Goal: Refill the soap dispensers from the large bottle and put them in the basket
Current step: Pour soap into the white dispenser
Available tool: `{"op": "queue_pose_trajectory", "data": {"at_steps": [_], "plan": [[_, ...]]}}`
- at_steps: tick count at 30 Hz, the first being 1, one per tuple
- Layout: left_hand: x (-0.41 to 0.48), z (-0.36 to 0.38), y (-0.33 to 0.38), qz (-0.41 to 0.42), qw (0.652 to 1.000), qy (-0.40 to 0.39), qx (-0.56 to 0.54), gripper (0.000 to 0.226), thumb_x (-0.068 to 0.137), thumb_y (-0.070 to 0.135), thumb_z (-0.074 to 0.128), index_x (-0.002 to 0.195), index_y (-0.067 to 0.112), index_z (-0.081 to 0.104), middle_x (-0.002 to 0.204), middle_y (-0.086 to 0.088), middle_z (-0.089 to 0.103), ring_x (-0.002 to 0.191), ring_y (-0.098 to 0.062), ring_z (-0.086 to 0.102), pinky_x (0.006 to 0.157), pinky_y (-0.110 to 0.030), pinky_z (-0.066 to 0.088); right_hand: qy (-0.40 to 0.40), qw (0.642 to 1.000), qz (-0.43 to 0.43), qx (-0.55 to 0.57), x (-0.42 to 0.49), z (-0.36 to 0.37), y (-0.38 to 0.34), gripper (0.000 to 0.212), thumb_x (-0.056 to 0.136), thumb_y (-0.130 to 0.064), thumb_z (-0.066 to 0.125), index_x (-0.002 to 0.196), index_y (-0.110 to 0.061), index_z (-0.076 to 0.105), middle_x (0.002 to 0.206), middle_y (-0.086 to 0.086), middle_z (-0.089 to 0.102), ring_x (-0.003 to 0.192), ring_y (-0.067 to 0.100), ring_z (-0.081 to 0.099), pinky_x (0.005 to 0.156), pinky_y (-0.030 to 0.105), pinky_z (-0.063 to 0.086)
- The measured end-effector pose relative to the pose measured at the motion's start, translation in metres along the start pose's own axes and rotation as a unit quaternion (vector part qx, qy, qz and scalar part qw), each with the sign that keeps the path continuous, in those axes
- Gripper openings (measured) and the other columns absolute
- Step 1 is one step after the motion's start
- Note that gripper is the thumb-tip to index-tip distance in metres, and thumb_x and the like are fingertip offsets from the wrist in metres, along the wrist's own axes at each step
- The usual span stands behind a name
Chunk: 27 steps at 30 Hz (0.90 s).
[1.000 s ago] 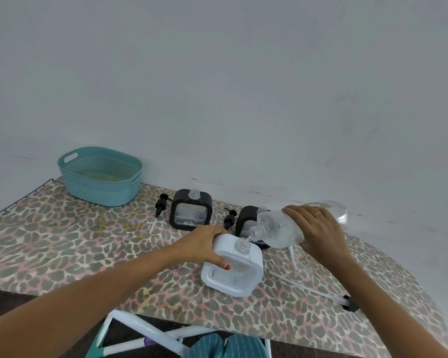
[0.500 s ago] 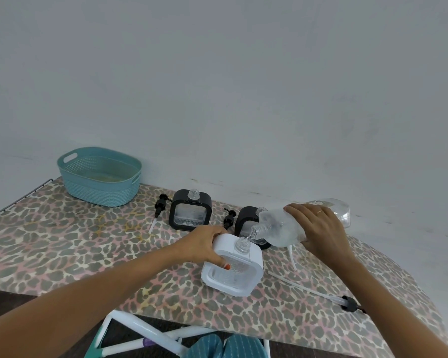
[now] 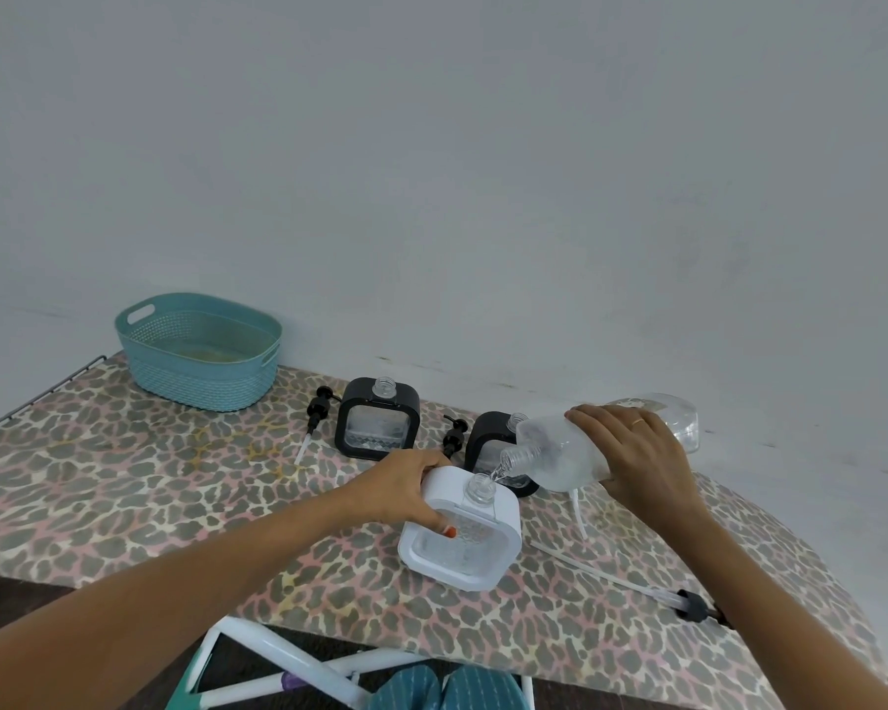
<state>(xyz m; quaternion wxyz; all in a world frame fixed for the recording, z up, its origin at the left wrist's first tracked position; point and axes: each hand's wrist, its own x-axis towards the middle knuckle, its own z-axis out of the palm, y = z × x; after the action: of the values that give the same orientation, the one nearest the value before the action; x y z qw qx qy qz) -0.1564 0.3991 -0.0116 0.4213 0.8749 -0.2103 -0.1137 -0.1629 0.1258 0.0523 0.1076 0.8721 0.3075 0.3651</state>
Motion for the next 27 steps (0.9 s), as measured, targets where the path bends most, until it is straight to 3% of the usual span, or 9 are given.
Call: {"op": "queue_pose_trajectory", "data": {"at_steps": [6,14,27], "plan": [[-0.0001,0.0003,-0.0010,-0.001,1.000,-0.003,-0.001,0.064,0.060,0.022,0.085,0.116,0.016,0.056,0.106,0.006,0.060,0.102,-0.013,0.058,0.089,-0.027,0.049,0.000,1.000,0.002,-0.013,0.0001,0.0000,0.0018,0.068,0.038,0.005,0.086,0.101,-0.009,0.065,0.098,0.005,0.072,0.081,0.025,0.069,0.066,0.033,0.052],[0.0002,0.0022,-0.0004,-0.004,1.000,-0.004,-0.007,0.059,0.061,0.021,0.085,0.112,0.015,0.055,0.100,0.008,0.058,0.096,-0.010,0.057,0.078,-0.015,0.046,-0.002,1.000,0.003,-0.019,0.0004,-0.0004,0.0025,0.065,0.039,0.002,0.088,0.100,-0.008,0.067,0.098,0.006,0.072,0.080,0.025,0.069,0.067,0.033,0.053],[0.0012,0.0035,-0.0018,-0.002,1.000,-0.002,-0.001,0.059,0.060,0.022,0.085,0.110,0.015,0.056,0.104,0.004,0.059,0.102,-0.016,0.059,0.090,-0.031,0.050,-0.002,1.000,0.000,-0.019,-0.0006,0.0002,0.0031,0.067,0.040,0.002,0.087,0.102,-0.009,0.064,0.099,0.006,0.072,0.082,0.026,0.069,0.068,0.034,0.052]]}}
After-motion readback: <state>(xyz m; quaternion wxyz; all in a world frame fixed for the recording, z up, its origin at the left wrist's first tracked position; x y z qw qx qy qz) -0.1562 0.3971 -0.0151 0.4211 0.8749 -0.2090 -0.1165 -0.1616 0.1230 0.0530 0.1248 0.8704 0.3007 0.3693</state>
